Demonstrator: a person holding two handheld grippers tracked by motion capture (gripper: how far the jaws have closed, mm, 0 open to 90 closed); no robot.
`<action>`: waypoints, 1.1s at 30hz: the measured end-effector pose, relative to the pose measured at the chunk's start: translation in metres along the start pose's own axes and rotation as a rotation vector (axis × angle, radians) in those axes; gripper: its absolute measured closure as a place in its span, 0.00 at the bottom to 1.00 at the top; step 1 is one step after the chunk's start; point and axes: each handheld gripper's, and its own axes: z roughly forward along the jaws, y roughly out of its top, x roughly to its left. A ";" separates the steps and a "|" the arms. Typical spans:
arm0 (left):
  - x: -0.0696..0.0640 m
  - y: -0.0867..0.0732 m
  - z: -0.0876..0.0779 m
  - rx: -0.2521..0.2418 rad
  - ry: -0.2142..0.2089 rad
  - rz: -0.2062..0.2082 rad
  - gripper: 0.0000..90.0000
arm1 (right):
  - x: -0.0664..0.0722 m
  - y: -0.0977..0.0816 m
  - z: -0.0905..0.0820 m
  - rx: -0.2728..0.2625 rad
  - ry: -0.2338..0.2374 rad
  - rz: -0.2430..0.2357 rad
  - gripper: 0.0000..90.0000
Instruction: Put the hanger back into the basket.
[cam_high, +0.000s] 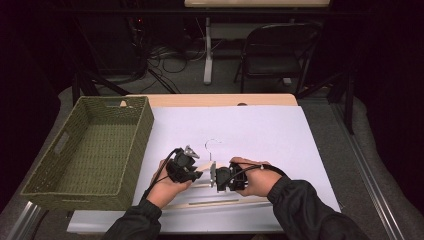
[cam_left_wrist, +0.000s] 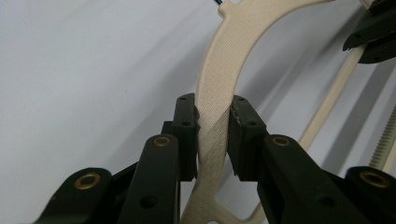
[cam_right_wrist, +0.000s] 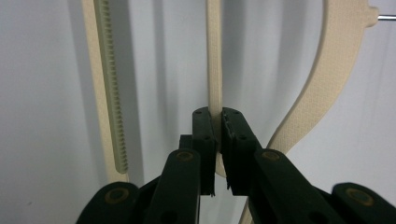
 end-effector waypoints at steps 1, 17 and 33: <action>-0.001 0.000 0.000 -0.001 0.001 0.001 0.83 | 0.000 -0.001 0.001 -0.002 0.004 0.005 0.94; -0.004 -0.002 -0.001 0.001 0.010 0.036 0.84 | -0.020 -0.019 -0.014 -0.127 0.043 0.221 0.82; -0.005 -0.004 -0.004 -0.015 -0.003 0.035 0.84 | -0.040 -0.016 0.002 -0.176 0.017 0.412 0.64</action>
